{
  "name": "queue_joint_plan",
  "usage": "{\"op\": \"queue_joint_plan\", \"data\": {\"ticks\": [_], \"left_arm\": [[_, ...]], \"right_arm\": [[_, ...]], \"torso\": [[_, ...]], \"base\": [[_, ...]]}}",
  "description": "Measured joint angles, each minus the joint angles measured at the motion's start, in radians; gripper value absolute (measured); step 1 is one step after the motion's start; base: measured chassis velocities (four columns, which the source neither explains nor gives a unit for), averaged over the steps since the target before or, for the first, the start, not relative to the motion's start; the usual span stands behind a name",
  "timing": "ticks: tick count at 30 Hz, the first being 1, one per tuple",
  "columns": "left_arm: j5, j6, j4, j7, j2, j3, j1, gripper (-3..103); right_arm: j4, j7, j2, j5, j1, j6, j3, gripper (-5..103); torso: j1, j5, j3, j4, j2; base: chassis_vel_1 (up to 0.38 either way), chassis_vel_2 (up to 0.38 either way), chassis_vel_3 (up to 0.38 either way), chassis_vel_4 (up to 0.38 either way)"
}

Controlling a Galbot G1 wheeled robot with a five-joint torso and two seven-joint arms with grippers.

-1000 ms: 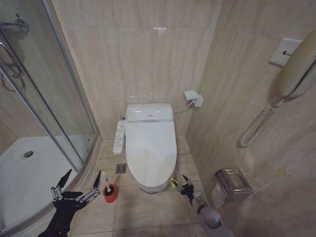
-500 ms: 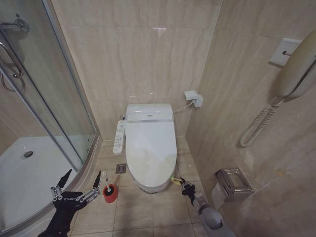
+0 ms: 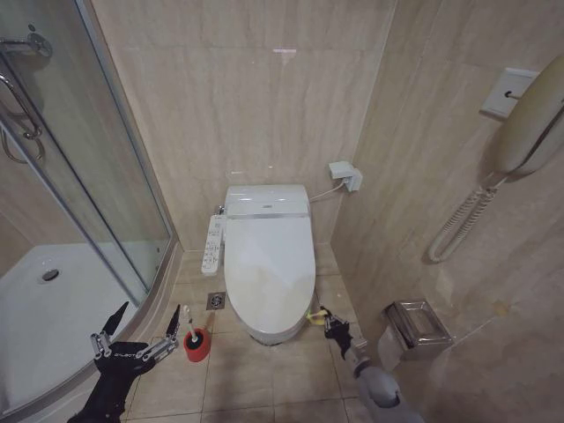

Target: Open the toilet lid, clean the toilet bowl with a toilet brush, close the toilet lid, and flush.

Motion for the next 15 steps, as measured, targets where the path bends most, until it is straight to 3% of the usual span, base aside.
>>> {"op": "queue_joint_plan", "data": {"ticks": [15], "left_arm": [[0.000, 0.000, 0.000, 0.000, 0.000, 0.000, 0.000, 100]], "right_arm": [[0.216, 0.021, -0.006, 0.130, -0.048, -0.051, 0.074, 1]], "torso": [[0.000, 0.0001, 0.000, -0.0001, 0.000]], "base": [[0.000, 0.000, 0.000, 0.000]]}}
